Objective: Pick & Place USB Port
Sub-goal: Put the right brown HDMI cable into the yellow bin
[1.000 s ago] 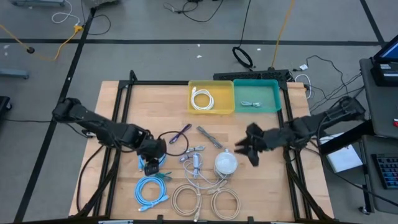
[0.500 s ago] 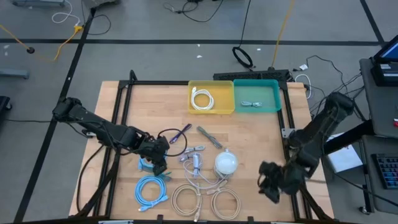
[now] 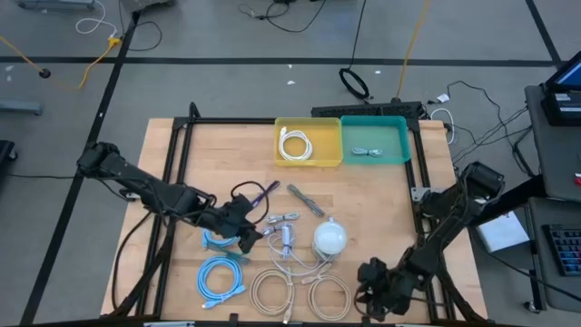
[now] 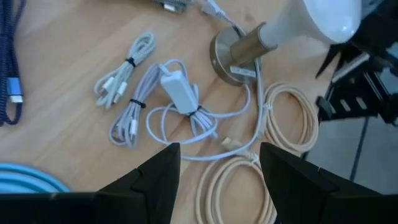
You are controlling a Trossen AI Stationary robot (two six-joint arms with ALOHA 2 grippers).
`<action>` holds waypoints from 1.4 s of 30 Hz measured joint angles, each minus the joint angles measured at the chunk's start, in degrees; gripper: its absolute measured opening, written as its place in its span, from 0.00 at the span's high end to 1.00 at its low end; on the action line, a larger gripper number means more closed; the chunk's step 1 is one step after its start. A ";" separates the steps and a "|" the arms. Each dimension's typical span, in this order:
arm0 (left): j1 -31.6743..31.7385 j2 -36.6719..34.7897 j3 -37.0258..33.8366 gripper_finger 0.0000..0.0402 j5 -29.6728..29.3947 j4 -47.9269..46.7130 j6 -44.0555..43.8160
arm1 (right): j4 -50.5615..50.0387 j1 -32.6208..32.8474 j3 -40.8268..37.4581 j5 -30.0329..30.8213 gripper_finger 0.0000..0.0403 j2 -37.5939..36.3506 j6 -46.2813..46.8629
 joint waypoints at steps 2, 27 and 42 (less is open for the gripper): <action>-0.89 0.00 0.00 0.44 -1.92 0.08 -1.18 | 0.10 0.48 0.00 -0.21 0.69 -0.06 -1.97; -12.57 13.34 0.42 0.44 -4.73 16.36 -10.23 | 11.08 -5.58 -4.12 -6.27 0.65 3.84 1.25; -15.54 16.57 0.44 0.44 -5.73 20.99 -13.27 | 22.22 -6.30 -3.59 -4.22 0.77 16.68 10.63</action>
